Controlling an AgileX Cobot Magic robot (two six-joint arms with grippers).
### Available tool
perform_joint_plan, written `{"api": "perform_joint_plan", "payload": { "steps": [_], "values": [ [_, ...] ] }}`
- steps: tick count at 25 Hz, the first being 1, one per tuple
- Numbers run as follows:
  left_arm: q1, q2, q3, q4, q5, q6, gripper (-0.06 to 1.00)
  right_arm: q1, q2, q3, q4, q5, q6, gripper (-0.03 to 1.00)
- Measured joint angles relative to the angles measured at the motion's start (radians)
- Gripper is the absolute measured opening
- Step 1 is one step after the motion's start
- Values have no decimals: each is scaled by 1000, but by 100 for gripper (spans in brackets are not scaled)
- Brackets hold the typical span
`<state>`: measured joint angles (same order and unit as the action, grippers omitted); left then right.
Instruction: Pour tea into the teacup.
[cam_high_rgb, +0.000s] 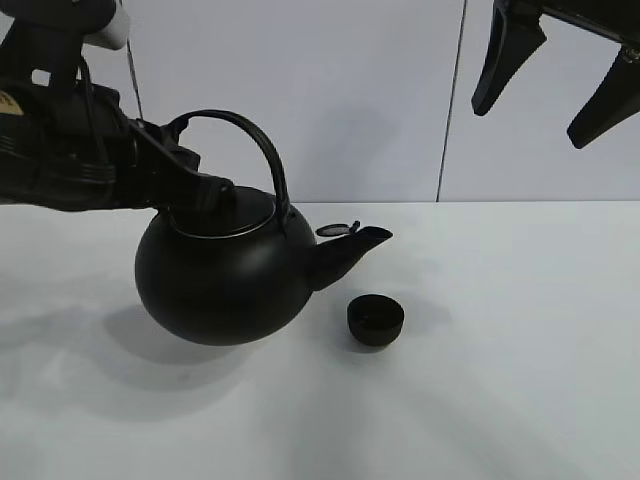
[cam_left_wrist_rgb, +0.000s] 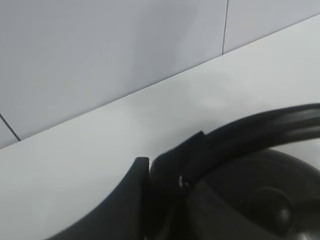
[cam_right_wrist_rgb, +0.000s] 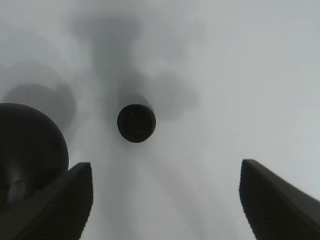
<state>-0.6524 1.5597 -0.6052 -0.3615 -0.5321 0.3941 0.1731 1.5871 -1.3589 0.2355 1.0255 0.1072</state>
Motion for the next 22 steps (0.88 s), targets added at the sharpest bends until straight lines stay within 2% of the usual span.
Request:
{"api": "perform_joint_plan", "payload": {
  "steps": [8, 16, 22],
  "values": [
    [0, 49, -41, -35, 3, 72, 10, 0, 0, 0, 10, 0, 0, 56],
    [0, 159, -129, -51, 15, 87, 11, 0, 0, 0, 12, 1, 0, 56],
    [0, 161, -160, -59, 13, 182, 11, 0, 0, 0, 12, -1, 0, 56]
  ]
}}
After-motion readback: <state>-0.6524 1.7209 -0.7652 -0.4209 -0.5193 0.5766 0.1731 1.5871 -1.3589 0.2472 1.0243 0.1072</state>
